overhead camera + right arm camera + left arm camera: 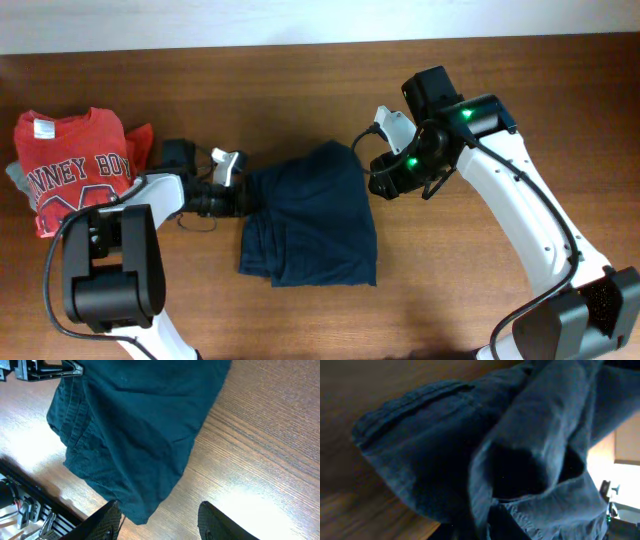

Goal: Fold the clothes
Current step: 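Lift the folded pants with the left gripper and place them on the red shirts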

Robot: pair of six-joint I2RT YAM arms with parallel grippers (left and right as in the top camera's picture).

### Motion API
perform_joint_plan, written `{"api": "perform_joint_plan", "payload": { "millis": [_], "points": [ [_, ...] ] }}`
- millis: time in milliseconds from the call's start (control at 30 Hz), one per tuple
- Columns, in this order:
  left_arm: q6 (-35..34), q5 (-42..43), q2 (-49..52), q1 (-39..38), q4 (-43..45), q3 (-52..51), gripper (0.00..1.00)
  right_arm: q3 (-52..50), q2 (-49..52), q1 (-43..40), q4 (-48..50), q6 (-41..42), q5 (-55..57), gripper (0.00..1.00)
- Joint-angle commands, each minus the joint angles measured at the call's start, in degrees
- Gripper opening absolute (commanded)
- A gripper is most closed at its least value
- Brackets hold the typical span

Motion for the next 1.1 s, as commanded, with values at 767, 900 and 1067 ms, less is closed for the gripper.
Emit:
{"api": "perform_joint_plan", "payload": {
  "millis": [767,900,1067],
  "points": [
    [-0.74,-33.99,-25.11,-1.99,-12.11,20.39,0.01,0.20,-0.74,-0.26,-2.58,-0.59,3.52,0.54],
    [-0.22,-47.23,-28.57,-1.99,-13.14,25.49,0.01,0.20,-0.74,-0.26,-2.95,-0.63,3.52,0.54],
    [0.07,-53.66,-29.46,1.36,-12.98,30.49,0.01,0.20,-0.74,-0.26,-3.74,-0.85,3.52,0.54]
  ]
}}
